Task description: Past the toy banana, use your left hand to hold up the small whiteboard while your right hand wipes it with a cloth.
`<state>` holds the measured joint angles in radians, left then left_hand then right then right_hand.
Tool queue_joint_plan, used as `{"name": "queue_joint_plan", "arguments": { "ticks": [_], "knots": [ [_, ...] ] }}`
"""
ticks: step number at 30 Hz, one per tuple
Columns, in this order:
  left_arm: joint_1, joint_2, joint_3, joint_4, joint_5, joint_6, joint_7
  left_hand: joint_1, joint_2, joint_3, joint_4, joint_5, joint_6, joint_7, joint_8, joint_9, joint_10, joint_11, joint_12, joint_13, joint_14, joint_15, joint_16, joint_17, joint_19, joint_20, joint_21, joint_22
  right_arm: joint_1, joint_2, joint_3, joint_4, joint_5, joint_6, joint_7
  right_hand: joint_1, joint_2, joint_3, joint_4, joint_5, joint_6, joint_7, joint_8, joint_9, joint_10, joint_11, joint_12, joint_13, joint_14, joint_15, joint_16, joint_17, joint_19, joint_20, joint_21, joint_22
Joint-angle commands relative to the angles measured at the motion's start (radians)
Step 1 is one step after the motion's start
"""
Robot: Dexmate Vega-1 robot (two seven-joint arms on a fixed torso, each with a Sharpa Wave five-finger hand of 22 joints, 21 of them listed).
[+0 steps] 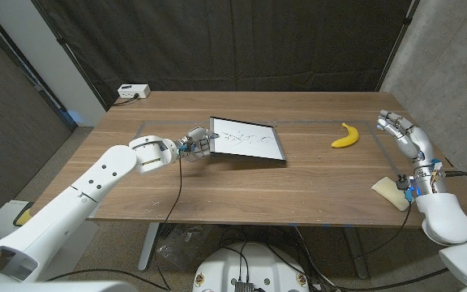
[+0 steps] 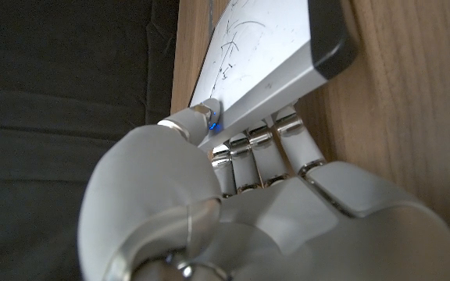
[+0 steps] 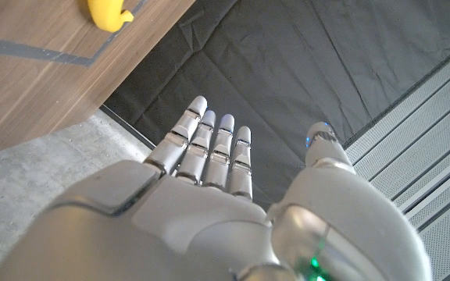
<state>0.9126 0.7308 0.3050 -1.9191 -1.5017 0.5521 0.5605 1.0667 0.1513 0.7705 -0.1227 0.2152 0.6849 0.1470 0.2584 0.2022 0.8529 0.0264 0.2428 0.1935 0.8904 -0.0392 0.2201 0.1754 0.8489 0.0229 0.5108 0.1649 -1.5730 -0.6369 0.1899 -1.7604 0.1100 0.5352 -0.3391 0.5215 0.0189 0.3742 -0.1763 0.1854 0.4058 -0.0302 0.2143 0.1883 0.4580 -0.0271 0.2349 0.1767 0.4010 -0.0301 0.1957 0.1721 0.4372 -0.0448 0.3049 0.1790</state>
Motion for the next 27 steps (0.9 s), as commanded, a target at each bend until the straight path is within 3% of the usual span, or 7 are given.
{"name": "queue_joint_plan", "arguments": {
  "ticks": [1,7,14,22,27],
  "knots": [
    [-0.024,-0.012,0.015,0.016,-0.032,0.024,0.028,0.000,0.001,0.009,0.004,0.009,0.040,0.034,-0.003,0.004,0.012,-0.003,-0.004,0.004,0.011,0.000,-0.001,0.004,0.012,-0.001,0.002,0.004,-0.083,0.039,0.083,-0.005,-0.134,0.016,-0.027,0.023,-0.003,0.004,-0.004,0.007,0.007,-0.005,-0.001,0.002,0.005,-0.008,0.000,0.004,0.011,-0.004,-0.002,0.003,0.016,-0.030,-0.003,0.003],
    [-0.032,-0.008,0.022,0.008,-0.030,0.031,0.038,-0.003,0.000,0.013,0.004,0.010,0.042,0.035,-0.005,0.004,0.015,-0.001,-0.006,0.004,0.015,0.001,-0.002,0.004,0.016,-0.001,0.002,0.004,-0.119,0.057,0.128,-0.021,-0.231,0.020,-0.044,0.035,-0.007,0.005,-0.004,0.007,0.009,-0.007,-0.003,0.002,0.009,-0.009,0.000,0.004,0.013,-0.008,-0.003,0.003,0.021,-0.034,-0.004,0.003],
    [-0.036,-0.003,0.024,-0.009,-0.035,0.035,0.074,-0.006,0.000,0.017,0.004,0.011,0.045,0.036,-0.008,0.005,0.019,0.000,-0.008,0.004,0.022,-0.003,-0.003,0.004,0.021,-0.003,0.001,0.004,-0.113,0.089,0.149,-0.002,-0.299,0.048,-0.071,0.057,-0.015,0.007,-0.006,0.005,0.017,-0.018,-0.002,0.002,0.004,-0.019,-0.005,0.004,0.011,-0.011,-0.007,0.002,0.029,-0.036,-0.006,0.002],
    [-0.048,0.016,0.028,-0.037,-0.031,0.049,0.122,-0.008,-0.001,0.021,0.004,0.012,0.052,0.038,-0.009,0.005,0.024,0.002,-0.010,0.004,0.028,0.002,-0.004,0.004,0.026,-0.003,0.000,0.004,-0.107,0.089,0.168,0.024,-0.373,0.042,-0.088,0.078,-0.022,0.009,-0.007,0.003,0.028,-0.027,-0.001,0.002,0.011,-0.024,-0.005,0.004,0.015,-0.013,-0.007,0.002,0.041,-0.034,-0.006,0.002],
    [-0.056,0.010,0.038,-0.031,-0.023,0.044,0.129,-0.010,-0.002,0.025,0.004,0.013,0.055,0.038,-0.011,0.005,0.027,0.000,-0.011,0.004,0.024,0.009,-0.008,0.004,0.025,-0.001,-0.003,0.004,-0.106,0.086,0.172,0.038,-0.435,0.043,-0.119,0.122,-0.017,0.025,-0.005,0.008,0.073,-0.045,0.010,0.002,0.022,-0.032,-0.005,0.004,0.021,-0.017,-0.008,0.002,0.056,-0.036,-0.009,0.002]
  ]
}}
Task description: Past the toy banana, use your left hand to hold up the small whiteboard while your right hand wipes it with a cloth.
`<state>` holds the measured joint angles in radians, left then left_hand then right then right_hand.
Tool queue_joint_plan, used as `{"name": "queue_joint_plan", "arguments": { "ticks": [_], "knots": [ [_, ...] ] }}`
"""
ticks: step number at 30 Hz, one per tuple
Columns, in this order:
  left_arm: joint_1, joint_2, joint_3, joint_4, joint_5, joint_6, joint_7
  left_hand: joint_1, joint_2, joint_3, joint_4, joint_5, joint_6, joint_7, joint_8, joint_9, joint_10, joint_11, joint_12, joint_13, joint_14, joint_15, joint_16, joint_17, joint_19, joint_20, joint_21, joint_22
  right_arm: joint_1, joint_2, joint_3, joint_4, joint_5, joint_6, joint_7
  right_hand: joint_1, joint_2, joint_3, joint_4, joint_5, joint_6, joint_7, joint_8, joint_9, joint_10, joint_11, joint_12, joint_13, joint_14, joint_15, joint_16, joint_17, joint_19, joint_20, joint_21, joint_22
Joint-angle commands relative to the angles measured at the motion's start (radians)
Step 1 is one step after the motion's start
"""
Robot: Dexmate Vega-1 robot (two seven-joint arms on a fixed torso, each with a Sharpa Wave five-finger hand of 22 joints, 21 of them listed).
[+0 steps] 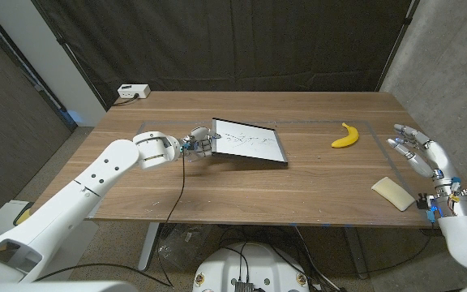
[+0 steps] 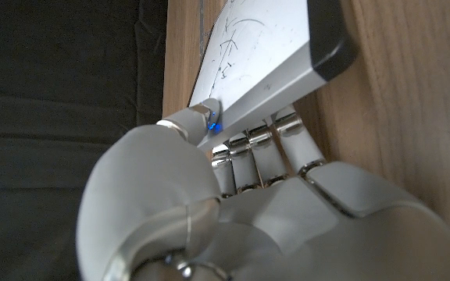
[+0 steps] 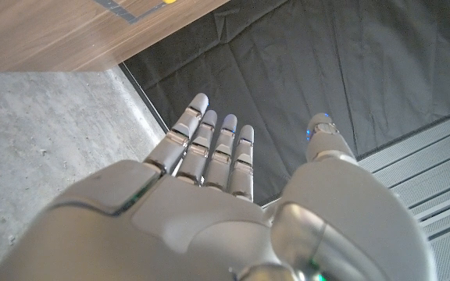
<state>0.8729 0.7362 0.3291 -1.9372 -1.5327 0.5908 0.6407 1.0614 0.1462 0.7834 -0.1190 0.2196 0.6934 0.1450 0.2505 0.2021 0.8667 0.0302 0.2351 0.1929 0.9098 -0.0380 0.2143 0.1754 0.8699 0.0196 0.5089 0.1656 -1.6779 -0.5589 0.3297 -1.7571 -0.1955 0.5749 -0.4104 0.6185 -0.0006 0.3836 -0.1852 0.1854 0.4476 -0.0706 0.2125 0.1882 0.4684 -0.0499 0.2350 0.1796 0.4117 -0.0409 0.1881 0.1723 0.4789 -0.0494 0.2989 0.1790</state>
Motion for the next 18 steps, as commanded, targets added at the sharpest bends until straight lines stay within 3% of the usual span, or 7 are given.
{"name": "queue_joint_plan", "arguments": {
  "ticks": [1,12,18],
  "knots": [
    [-0.018,0.003,0.016,-0.012,0.009,0.006,0.050,-0.006,0.003,0.013,0.000,0.008,0.047,0.039,-0.003,0.005,0.013,-0.006,-0.004,0.005,0.005,0.008,-0.003,0.004,0.004,0.002,-0.001,0.003,-0.003,0.007,0.034,0.037,-0.136,0.005,-0.052,0.028,0.004,0.018,0.004,0.009,0.032,-0.005,0.012,0.002,0.011,-0.011,-0.005,0.001,0.011,-0.007,-0.001,0.002,0.015,-0.032,-0.003,0.002],
    [-0.035,0.006,0.023,-0.017,0.028,0.010,0.051,-0.010,0.002,0.019,0.001,0.009,0.050,0.035,-0.007,0.005,0.012,-0.017,-0.010,0.005,0.000,0.011,-0.009,0.004,0.001,0.006,-0.007,0.003,-0.054,-0.021,0.055,0.034,-0.247,-0.019,-0.087,0.043,-0.010,0.019,0.009,0.008,0.032,-0.004,0.006,0.003,0.015,-0.012,-0.007,0.001,0.019,-0.005,-0.001,0.003,0.044,-0.027,0.001,0.001],
    [-0.033,0.009,0.019,-0.023,0.035,0.007,0.049,-0.012,0.002,0.021,0.002,0.010,0.050,0.035,-0.009,0.005,0.014,-0.016,-0.011,0.005,-0.001,0.011,-0.010,0.004,0.001,0.007,-0.009,0.003,-0.100,-0.009,0.070,-0.014,-0.297,-0.095,-0.100,0.040,-0.020,0.015,0.017,0.007,0.037,0.005,0.004,0.004,0.037,-0.002,-0.001,0.002,0.031,-0.010,0.003,0.006,0.062,-0.022,0.002,0.001]
  ]
}}
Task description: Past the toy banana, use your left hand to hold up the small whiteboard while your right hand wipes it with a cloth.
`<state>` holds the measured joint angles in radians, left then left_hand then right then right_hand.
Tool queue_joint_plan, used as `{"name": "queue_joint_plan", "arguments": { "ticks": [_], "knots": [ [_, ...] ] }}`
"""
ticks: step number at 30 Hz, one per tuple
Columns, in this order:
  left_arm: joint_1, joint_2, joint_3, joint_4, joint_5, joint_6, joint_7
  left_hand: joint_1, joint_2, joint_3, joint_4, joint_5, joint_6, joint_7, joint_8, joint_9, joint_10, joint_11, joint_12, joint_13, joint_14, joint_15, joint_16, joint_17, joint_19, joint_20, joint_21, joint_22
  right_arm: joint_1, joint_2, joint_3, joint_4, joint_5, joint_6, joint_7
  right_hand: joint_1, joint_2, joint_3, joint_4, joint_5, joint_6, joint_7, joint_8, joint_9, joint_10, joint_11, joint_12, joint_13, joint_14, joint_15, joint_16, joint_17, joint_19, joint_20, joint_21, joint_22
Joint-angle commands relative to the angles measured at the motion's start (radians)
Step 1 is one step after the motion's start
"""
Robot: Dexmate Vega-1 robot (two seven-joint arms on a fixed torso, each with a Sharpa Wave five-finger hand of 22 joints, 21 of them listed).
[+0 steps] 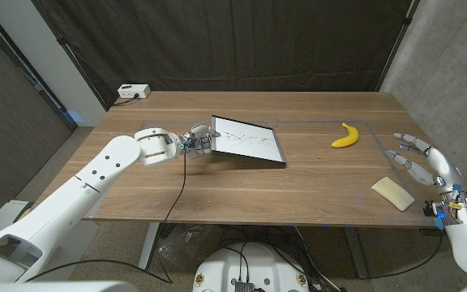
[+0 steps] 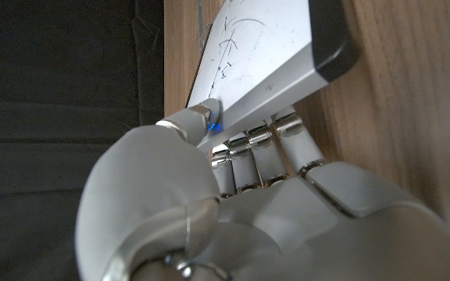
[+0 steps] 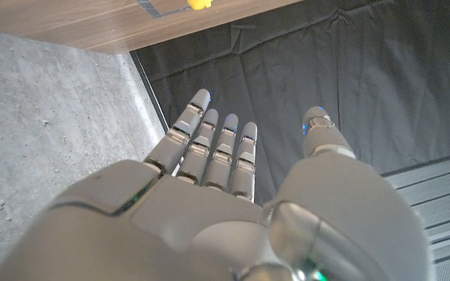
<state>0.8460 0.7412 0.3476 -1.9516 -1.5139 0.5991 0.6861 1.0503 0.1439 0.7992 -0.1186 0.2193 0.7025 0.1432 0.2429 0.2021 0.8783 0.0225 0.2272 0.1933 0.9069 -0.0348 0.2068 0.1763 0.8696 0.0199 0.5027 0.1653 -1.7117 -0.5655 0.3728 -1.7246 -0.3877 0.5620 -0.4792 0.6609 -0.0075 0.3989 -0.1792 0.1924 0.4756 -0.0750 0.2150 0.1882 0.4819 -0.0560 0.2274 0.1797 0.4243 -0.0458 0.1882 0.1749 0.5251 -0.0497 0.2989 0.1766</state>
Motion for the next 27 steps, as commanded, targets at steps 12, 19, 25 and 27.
{"name": "queue_joint_plan", "arguments": {
  "ticks": [12,19,25,27],
  "knots": [
    [-0.007,0.000,0.002,0.002,0.027,-0.007,-0.027,-0.007,0.004,0.012,0.003,0.011,0.044,0.033,-0.006,0.005,0.003,-0.010,-0.007,0.005,0.003,0.005,-0.006,0.004,0.002,0.008,-0.007,0.003,-0.141,0.010,0.032,-0.109,-0.141,-0.235,-0.032,-0.008,-0.018,-0.002,0.024,0.002,0.027,0.015,0.001,0.005,0.064,-0.004,0.015,0.002,0.080,-0.008,0.016,0.006,0.048,-0.028,0.003,0.006],
    [-0.009,-0.004,0.003,0.010,0.033,-0.008,-0.040,-0.009,0.005,0.015,0.004,0.011,0.043,0.032,-0.010,0.005,0.000,-0.011,-0.011,0.006,-0.001,0.008,-0.008,0.004,-0.005,0.012,-0.013,0.004,-0.171,-0.007,0.024,-0.143,-0.208,-0.316,-0.046,-0.023,-0.029,-0.012,0.032,0.003,0.013,0.015,-0.009,0.006,0.053,-0.005,0.006,0.002,0.048,0.004,0.000,0.008,0.035,0.006,-0.010,0.006],
    [-0.007,-0.010,0.001,0.014,0.037,-0.011,-0.037,-0.011,0.005,0.018,0.004,0.012,0.046,0.032,-0.011,0.005,0.004,-0.014,-0.011,0.006,0.001,0.006,-0.008,0.005,-0.003,0.012,-0.014,0.004,-0.183,0.000,0.008,-0.157,-0.219,-0.361,-0.080,-0.029,-0.034,-0.014,0.034,0.005,0.013,0.015,-0.011,0.007,0.058,-0.006,0.004,0.003,0.061,0.026,0.003,0.007,0.064,0.055,-0.007,0.005],
    [-0.006,-0.011,-0.001,0.014,0.033,-0.009,-0.037,-0.012,0.005,0.019,0.004,0.012,0.046,0.032,-0.012,0.005,0.004,-0.014,-0.011,0.006,0.002,0.006,-0.008,0.005,-0.003,0.011,-0.015,0.004,-0.195,-0.007,-0.001,-0.167,-0.252,-0.380,-0.096,-0.026,-0.034,-0.013,0.033,0.006,0.011,0.017,-0.012,0.007,0.057,-0.006,0.003,0.003,0.064,0.032,0.003,0.007,0.074,0.059,-0.006,0.005]
  ]
}}
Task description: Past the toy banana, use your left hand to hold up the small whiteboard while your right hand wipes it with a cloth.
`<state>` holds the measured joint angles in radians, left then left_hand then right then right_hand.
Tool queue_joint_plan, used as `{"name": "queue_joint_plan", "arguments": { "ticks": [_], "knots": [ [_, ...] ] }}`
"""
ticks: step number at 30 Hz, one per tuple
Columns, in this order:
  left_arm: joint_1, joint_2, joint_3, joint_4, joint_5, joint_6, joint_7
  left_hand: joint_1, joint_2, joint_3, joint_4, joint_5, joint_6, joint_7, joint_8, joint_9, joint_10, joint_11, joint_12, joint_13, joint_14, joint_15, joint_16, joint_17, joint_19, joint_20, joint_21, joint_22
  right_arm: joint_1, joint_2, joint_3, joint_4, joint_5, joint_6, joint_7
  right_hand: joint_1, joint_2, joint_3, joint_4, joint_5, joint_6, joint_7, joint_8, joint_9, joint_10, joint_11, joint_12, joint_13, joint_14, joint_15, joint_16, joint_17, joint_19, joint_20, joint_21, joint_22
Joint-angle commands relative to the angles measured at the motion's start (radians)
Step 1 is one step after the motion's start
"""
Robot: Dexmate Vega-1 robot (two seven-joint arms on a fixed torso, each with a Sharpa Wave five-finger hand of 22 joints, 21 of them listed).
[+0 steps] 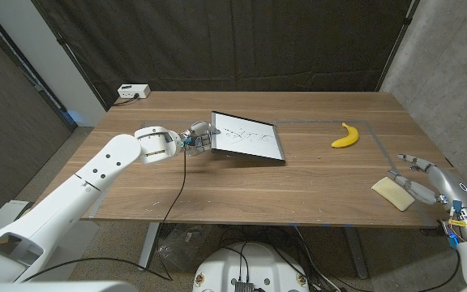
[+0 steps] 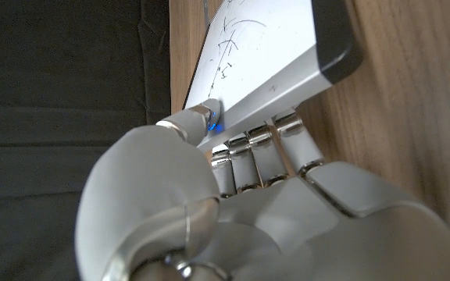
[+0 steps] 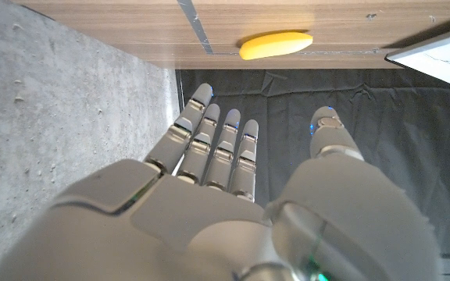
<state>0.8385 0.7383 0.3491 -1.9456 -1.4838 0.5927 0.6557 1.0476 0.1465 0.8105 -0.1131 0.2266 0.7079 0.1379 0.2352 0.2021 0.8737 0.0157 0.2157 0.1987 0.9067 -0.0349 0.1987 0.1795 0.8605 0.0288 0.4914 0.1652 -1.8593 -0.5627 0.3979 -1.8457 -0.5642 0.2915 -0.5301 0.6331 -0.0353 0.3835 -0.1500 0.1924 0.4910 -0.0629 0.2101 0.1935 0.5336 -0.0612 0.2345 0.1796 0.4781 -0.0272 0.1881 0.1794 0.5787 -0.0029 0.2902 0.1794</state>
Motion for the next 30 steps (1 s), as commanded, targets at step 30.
{"name": "queue_joint_plan", "arguments": {
  "ticks": [30],
  "knots": [
    [-0.010,-0.012,-0.008,0.015,-0.011,0.018,-0.055,-0.019,0.001,0.018,-0.001,0.004,0.048,0.036,-0.011,0.006,0.014,-0.008,-0.005,0.001,0.001,0.008,-0.004,0.001,0.007,0.003,-0.012,0.005,-0.061,-0.103,-0.184,-0.133,-0.153,-0.498,-0.020,-0.028,-0.012,-0.020,0.017,0.007,-0.079,0.024,-0.013,0.004,-0.044,0.021,-0.019,0.008,0.016,-0.009,0.011,0.008,0.039,0.013,-0.027,0.003]
  ]
}}
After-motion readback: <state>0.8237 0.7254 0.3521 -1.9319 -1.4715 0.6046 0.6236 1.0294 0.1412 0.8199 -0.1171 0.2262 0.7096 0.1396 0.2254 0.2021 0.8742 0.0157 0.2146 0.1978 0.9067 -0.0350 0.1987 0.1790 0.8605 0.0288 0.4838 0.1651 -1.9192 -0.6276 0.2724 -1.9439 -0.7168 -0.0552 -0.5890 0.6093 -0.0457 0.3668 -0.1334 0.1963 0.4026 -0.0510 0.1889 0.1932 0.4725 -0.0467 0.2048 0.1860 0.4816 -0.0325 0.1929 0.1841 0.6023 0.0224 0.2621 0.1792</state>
